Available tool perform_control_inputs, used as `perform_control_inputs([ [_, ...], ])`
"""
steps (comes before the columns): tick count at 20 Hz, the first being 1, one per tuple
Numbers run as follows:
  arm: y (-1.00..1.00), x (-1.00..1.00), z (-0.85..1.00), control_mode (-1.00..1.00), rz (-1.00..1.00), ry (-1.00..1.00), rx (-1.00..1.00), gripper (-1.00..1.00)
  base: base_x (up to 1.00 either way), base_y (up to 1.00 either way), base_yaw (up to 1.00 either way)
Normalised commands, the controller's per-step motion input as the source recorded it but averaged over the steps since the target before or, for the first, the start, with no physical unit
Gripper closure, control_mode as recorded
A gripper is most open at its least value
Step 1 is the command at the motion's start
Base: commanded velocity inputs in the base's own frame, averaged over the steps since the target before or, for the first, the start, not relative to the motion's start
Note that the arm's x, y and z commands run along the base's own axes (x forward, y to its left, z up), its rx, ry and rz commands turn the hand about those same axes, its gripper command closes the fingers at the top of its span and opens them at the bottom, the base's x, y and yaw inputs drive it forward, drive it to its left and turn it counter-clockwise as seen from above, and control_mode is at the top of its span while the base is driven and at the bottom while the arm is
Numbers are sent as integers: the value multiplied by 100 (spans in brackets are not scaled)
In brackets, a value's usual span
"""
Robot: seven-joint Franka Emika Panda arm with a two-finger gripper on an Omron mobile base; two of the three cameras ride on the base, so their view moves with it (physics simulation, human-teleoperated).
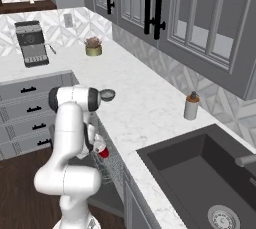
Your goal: Pick up the cup and bowl from the counter, place them in the dishwasher, and close the dishwasher door.
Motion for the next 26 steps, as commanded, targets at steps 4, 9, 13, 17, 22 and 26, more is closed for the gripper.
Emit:
perform_control_inputs([
  [4,-30,23,-23,-100,-3,0,0,100,0,0,0],
  [9,0,-52,-78,-100,-4,33,2,100,0,0,0],
  [13,41,-100,-95,-100,-1,53,1,100,0,0,0],
  [17,57,-100,-97,-100,0,46,0,100,0,0,0],
  [22,61,-100,-88,-100,0,29,0,100,0,0,0],
  [26,82,-100,-73,-100,0,4,-10,100,0,0,0],
])
